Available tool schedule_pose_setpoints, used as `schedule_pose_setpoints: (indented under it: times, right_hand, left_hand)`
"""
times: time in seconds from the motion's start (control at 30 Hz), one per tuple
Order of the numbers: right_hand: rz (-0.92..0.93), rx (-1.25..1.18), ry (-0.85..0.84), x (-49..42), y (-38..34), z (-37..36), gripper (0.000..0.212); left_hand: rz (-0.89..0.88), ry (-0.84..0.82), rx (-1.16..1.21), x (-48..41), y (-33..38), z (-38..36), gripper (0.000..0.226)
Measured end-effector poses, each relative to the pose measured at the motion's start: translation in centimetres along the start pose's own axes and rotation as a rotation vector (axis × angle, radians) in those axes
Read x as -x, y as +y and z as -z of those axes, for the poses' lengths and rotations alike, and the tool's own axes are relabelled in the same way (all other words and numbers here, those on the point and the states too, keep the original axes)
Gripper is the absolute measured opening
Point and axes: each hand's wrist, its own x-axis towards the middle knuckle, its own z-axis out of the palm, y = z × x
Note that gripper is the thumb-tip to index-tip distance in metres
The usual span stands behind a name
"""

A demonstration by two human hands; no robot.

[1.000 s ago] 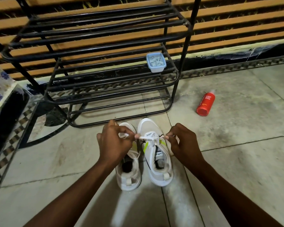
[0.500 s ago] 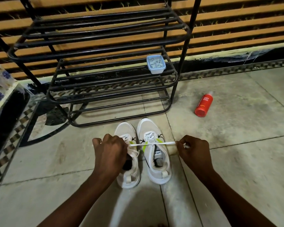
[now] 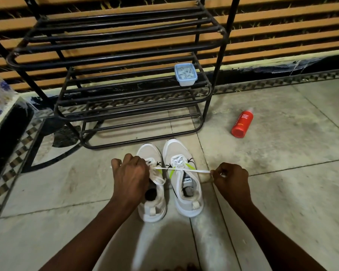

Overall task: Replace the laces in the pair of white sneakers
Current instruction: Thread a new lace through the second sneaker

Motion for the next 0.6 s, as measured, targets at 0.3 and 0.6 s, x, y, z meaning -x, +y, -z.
schedule_pose_setpoints:
  times: [0.3,0.6]
  right_hand:
    - [-0.022,-0.003,-0.007,-0.09,0.15,-0.24,0.02]
    - [-0.001,-0.001,-0.009,-0.21,0.37,-0.23,0.02]
  left_hand:
    - [0.005,0.003,0.007,-0.17,-0.15,-0.16,0.018]
    - [0.018,0.013,0.011,-0.19,-0.12,-0.08,0.022]
